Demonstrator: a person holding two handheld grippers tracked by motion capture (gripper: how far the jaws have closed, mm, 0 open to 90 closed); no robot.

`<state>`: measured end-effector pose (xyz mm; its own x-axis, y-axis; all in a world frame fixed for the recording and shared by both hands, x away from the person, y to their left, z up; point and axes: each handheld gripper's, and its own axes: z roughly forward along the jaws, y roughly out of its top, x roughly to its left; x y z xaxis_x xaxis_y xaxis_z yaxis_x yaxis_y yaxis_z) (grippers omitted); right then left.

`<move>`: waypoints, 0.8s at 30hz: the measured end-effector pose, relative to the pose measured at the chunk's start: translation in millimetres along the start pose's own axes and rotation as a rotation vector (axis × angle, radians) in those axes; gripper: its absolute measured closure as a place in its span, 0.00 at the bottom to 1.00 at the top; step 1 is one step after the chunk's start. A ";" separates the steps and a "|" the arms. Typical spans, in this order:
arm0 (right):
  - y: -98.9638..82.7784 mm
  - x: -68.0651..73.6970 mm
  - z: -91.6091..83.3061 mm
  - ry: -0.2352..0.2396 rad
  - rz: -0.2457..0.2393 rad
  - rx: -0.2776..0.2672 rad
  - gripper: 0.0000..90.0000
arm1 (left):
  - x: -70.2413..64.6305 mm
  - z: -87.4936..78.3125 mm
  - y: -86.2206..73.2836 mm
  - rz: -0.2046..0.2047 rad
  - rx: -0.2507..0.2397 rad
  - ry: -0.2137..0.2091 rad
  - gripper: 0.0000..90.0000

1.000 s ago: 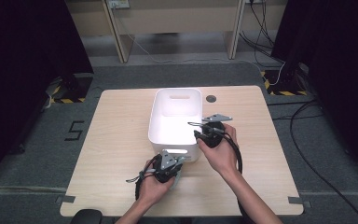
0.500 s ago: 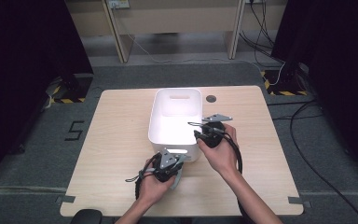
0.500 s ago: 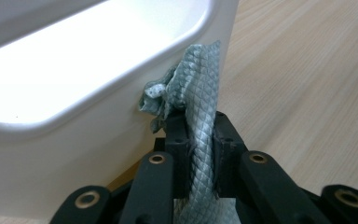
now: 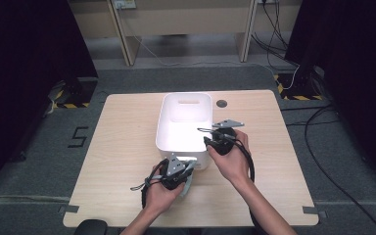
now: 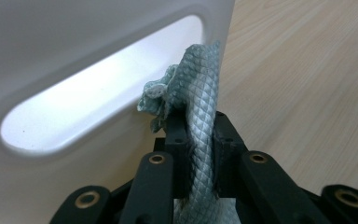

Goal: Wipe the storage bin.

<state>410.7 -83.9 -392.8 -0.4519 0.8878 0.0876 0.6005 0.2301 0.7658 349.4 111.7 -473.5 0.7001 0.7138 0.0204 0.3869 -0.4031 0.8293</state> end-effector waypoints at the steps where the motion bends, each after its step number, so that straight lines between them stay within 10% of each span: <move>1: 0.0 0.0 0.0 0.000 0.000 0.000 0.72 | -0.2 -0.4 0.7 -0.001 -0.004 -0.001 0.89; 24: 0.2 -0.7 0.1 0.004 -0.002 0.001 0.71 | -7.2 -19.8 20.9 -0.009 -0.073 -0.009 0.89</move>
<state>411.3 -84.4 -392.7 -0.4560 0.8856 0.0885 0.6005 0.2327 0.7650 340.6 109.5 -445.3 0.7021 0.7120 0.0083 0.3483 -0.3535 0.8682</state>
